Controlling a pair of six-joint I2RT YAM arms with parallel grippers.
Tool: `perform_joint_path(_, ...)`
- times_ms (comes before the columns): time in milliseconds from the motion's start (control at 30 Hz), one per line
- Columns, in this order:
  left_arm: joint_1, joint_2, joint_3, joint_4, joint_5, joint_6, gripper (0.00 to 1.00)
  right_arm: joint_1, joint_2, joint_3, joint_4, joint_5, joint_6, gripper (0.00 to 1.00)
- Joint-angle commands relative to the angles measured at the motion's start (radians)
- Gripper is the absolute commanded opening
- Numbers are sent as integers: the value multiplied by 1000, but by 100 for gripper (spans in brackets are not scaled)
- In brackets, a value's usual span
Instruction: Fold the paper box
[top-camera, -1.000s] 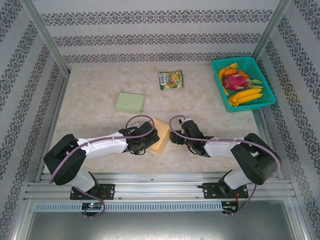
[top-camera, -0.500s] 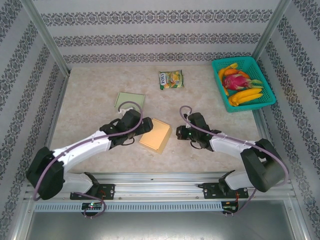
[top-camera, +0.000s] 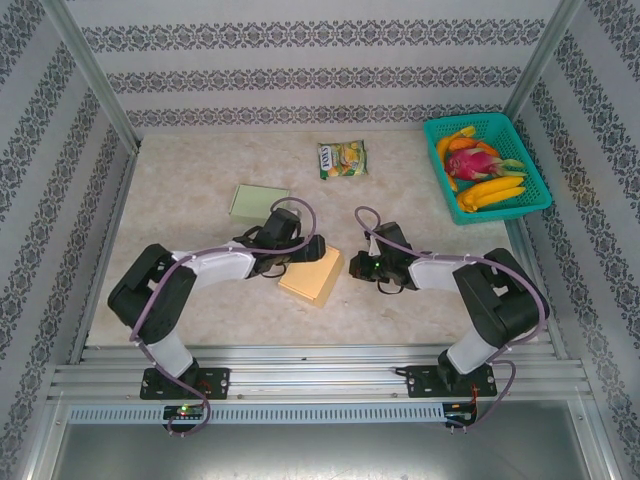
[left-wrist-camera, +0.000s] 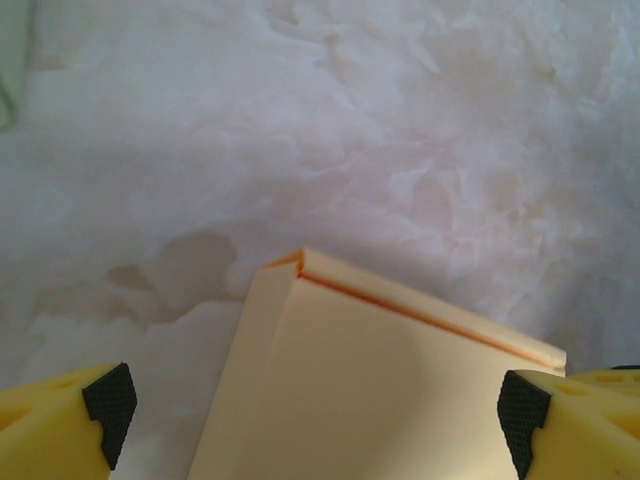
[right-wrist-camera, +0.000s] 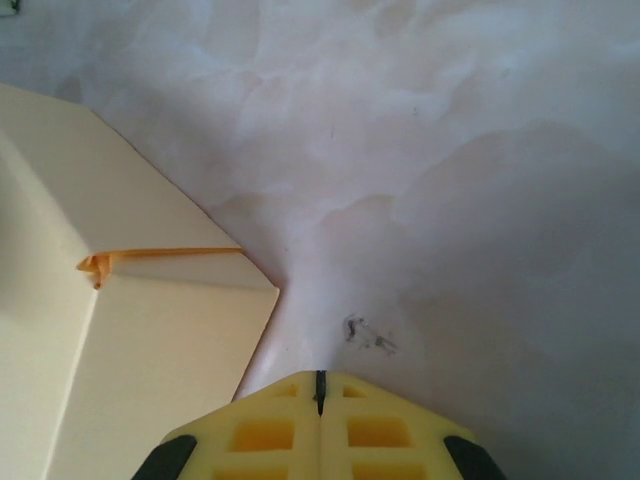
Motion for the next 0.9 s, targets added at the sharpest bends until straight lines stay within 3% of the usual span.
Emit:
perform_joint_path(0,-15,44,29,71,38,29,93,-14,44,23,53,-35,12,0)
perform_joint_path(333,-145,131,85,102,95,-15,84,-16,142,48,136,-86,28,0)
perform_joint_path(533,-264,147,100,167,135,-106,82,-2,160,7,335,-99,131,0)
perform_joint_path(667,-269,176,108,269,232,-176,81,51,145,33,361,-90,126,0)
perform_joint_path(867,-271,204,169,258,306,-166,80,93,112,76,312,-91,78,0)
